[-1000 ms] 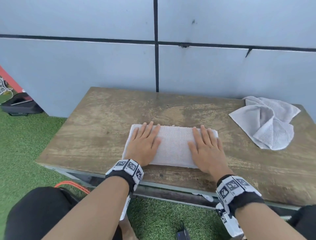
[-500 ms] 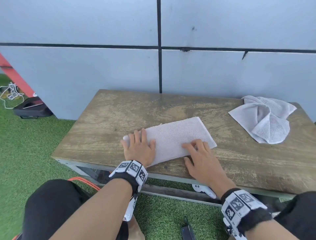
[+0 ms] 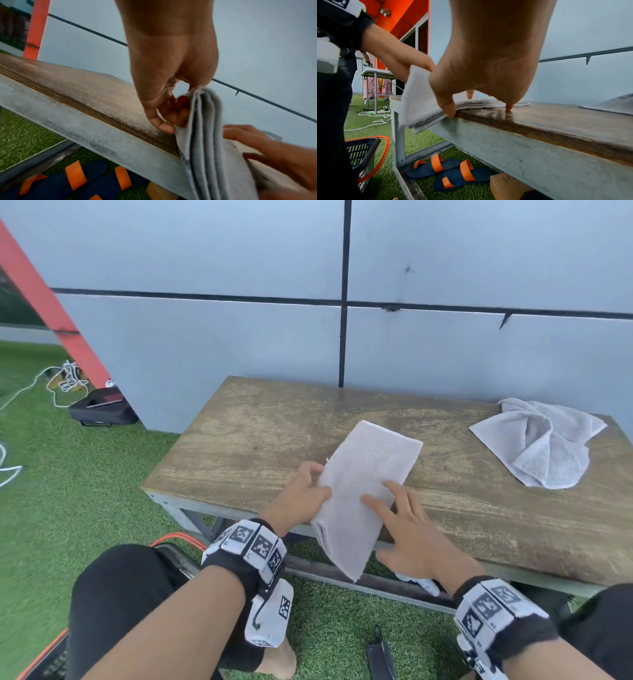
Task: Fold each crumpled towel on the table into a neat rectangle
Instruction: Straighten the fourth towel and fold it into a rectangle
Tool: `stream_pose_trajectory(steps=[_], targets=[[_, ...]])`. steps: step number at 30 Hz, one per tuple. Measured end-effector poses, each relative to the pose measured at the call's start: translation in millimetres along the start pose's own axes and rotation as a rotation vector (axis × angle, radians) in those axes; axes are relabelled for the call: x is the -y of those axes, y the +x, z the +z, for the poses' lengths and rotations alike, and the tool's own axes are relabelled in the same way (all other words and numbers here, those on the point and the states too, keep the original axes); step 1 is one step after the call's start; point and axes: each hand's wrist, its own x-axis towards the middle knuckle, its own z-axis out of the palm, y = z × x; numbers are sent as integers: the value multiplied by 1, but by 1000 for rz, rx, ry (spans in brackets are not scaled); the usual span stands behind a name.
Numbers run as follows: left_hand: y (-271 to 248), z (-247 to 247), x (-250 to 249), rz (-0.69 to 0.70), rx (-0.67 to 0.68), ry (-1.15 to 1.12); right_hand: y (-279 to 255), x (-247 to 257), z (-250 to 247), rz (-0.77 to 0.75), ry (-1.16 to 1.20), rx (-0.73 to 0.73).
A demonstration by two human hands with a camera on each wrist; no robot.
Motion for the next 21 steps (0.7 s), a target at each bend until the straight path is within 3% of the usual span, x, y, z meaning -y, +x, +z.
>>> stream_pose_trajectory(steps=[3, 6, 9, 15, 18, 21], targets=[[-2, 5, -12, 94, -12, -154, -3, 5, 6, 1, -80, 3], [-2, 9, -32, 67, -48, -328, 0, 7, 6, 26, -56, -90], [-3, 8, -46, 46, 2, -444, 3, 6, 4, 27, 54, -154], [6, -3, -41, 154, -24, -135, 2, 0, -15, 14, 442, -278], [8, -2, -39, 192, -86, -53, -7, 3, -35, 127, 813, -274], [7, 4, -39, 256, -179, -1, -8, 0, -42, 255, 960, -312]])
